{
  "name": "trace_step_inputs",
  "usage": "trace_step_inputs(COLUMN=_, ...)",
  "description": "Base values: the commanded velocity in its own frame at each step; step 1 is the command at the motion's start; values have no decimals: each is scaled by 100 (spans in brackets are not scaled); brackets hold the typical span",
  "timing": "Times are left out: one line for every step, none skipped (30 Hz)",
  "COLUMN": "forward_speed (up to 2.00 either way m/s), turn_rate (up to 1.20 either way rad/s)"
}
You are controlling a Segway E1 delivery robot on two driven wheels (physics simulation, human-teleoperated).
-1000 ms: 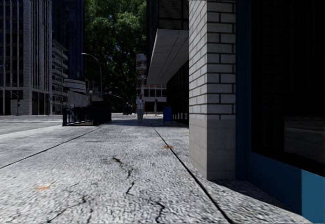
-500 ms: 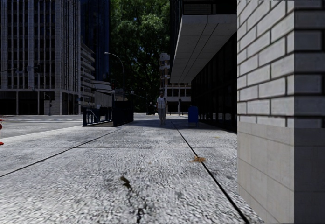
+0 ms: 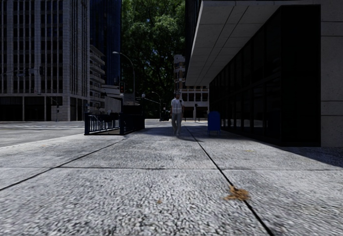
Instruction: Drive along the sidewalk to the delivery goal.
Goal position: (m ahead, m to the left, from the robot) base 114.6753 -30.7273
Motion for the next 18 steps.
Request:
trace_step_inputs(forward_speed=200, turn_rate=-23)
trace_step_inputs(forward_speed=200, turn_rate=-24)
trace_step_inputs(forward_speed=200, turn_rate=-24)
trace_step_inputs(forward_speed=200, turn_rate=-25)
trace_step_inputs(forward_speed=200, turn_rate=-26)
trace_step_inputs(forward_speed=200, turn_rate=-26)
trace_step_inputs(forward_speed=200, turn_rate=-27)
trace_step_inputs(forward_speed=200, turn_rate=-27)
trace_step_inputs(forward_speed=200, turn_rate=-27)
trace_step_inputs(forward_speed=200, turn_rate=-27)
trace_step_inputs(forward_speed=200, turn_rate=-28)
trace_step_inputs(forward_speed=200, turn_rate=-28)
trace_step_inputs(forward_speed=200, turn_rate=-29)
trace_step_inputs(forward_speed=200, turn_rate=-32)
trace_step_inputs(forward_speed=200, turn_rate=-35)
trace_step_inputs(forward_speed=200, turn_rate=-41)
trace_step_inputs(forward_speed=200, turn_rate=-43)
trace_step_inputs(forward_speed=200, turn_rate=-44)
